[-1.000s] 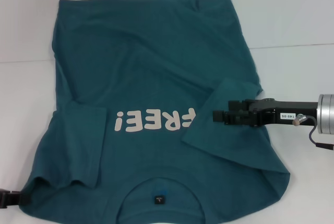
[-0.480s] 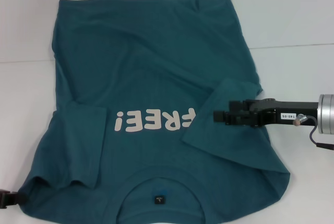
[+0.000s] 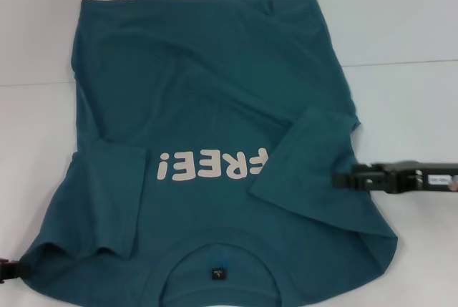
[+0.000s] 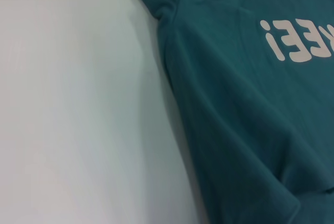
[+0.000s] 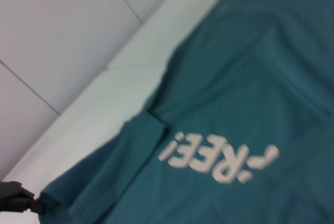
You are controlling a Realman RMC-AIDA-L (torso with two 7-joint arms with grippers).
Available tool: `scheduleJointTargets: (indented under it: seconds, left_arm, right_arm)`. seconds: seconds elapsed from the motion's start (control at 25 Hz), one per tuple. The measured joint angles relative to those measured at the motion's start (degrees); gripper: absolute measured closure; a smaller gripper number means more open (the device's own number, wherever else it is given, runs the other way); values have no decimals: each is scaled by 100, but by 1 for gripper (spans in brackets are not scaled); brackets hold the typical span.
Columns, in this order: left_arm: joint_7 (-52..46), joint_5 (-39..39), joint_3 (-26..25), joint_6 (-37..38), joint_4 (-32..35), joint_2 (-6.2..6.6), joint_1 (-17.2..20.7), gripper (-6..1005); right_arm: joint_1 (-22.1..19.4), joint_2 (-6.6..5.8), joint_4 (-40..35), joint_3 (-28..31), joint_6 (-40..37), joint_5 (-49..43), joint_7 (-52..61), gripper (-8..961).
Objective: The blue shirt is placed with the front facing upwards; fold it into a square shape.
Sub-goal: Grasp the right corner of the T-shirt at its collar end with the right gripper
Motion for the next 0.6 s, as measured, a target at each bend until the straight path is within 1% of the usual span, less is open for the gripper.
scheduleJointTargets:
  seconds: [0.12, 0.32, 0.4, 0.6]
  left_arm:
    - [-1, 0, 11, 6, 6, -9, 8, 993]
    - [-1, -3, 2, 7, 7, -18, 24, 992]
    - [-1, -7, -5, 10, 7, -19, 28, 992]
    - [-1, -40, 17, 15, 2, -39, 31, 992]
  right_arm:
    - [-151, -132, -6, 15, -109, -175, 369, 43]
    - [-370, -307, -31, 32, -355, -329, 784, 43]
    - [-450, -349, -87, 77, -540, -399, 943, 44]
    - [-578, -374, -231, 371, -845, -731, 1244, 44]
